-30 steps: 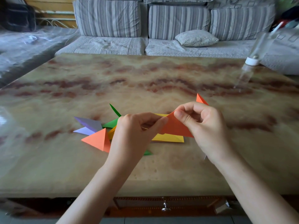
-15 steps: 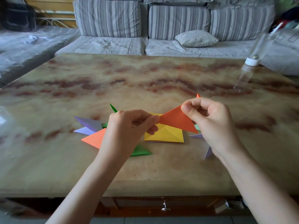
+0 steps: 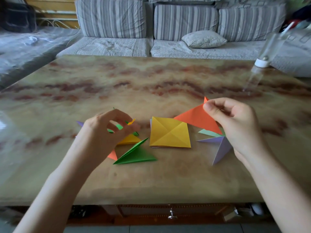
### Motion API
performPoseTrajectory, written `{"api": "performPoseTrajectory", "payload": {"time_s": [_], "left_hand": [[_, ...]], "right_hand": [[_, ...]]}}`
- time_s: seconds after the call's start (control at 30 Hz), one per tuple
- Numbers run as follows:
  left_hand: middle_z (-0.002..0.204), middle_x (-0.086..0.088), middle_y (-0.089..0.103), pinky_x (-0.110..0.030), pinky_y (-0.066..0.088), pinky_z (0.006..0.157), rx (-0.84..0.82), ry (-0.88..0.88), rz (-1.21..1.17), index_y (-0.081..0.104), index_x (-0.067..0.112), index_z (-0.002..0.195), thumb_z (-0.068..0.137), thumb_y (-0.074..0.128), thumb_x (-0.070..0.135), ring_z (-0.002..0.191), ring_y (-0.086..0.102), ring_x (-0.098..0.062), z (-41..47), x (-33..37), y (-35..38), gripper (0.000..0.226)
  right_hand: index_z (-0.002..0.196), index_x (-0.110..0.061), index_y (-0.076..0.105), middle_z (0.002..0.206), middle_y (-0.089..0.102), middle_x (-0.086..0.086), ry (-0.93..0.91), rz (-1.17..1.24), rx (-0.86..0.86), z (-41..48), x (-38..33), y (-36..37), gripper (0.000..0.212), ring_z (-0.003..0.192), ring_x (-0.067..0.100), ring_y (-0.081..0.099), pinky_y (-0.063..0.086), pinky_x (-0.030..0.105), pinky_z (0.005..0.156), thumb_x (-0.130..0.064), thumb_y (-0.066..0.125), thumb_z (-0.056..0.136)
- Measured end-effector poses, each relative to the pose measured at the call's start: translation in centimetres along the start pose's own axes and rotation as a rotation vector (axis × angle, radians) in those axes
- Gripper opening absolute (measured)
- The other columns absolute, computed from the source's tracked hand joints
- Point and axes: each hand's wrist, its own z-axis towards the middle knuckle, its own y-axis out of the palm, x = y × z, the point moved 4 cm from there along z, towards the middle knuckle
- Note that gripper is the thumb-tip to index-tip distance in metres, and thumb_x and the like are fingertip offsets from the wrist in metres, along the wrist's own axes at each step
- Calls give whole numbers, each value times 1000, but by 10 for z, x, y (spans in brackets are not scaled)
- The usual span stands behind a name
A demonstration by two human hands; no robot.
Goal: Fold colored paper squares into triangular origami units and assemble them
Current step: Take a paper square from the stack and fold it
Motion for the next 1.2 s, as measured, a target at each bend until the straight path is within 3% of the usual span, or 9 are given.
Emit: {"api": "performPoseTrajectory", "payload": {"time_s": [0.1,0.27,0.4,0.53,0.67,0.8,0.9,1.1,1.2], "left_hand": [[69,13,63,-9,42,54,-169,71,10,70,28,79,56,86,38,64,57,2,-7,-3,10,29],[82,14,60,-23,46,68,-360,134,176,74,27,87,62,86,23,67,54,0,-18,-7,38,28],[90,9,63,-25,46,72,-334,105,191,76,24,88,69,81,16,66,52,1,-18,-13,38,21],[89,10,66,-32,49,71,-262,100,231,76,25,85,69,81,15,77,61,-14,-18,-19,27,20],[80,22,56,-29,49,73,-225,89,198,73,22,95,68,80,9,73,55,-4,-19,-20,22,30],[83,32,52,-18,48,70,-250,135,166,71,27,101,67,80,4,80,55,5,-21,-21,21,42],[88,20,59,-29,52,74,-241,153,212,72,25,102,69,79,3,79,63,-10,-22,-27,18,40],[94,9,71,-26,50,67,-164,174,186,70,27,108,83,47,33,79,65,-9,-23,-24,12,35],[90,14,67,-25,48,64,-216,166,215,69,33,105,74,53,48,76,62,-8,-25,-22,13,38]], "right_hand": [[72,-31,72,69,67,-10,14,20,-28,-2,0,8,13,69,7,57,47,28,67,-25,69,83],[73,-25,70,69,67,-9,55,52,-77,-8,3,22,10,68,8,59,50,31,68,-22,69,83],[80,-20,66,72,67,-8,12,17,-177,-22,5,49,11,67,-1,59,43,14,63,-10,72,79],[74,-17,64,70,66,-3,-40,-102,-260,-37,11,73,15,64,9,59,44,19,62,-6,73,78],[76,-18,68,69,66,-5,-44,-227,-293,-50,21,96,8,60,2,55,40,11,58,-12,73,79],[91,-14,71,86,66,-4,-163,-311,-278,-58,25,114,10,77,4,59,47,17,73,-11,67,82],[100,-12,67,96,62,-2,-252,-339,-315,-67,23,125,21,89,11,59,47,24,80,-6,57,83],[89,-11,61,95,53,-1,-308,-339,-193,-63,21,135,8,81,11,55,47,30,74,-4,60,86],[83,-13,60,91,54,-2,-292,-388,-217,-64,21,141,5,78,14,55,47,35,69,-9,61,85]]}}
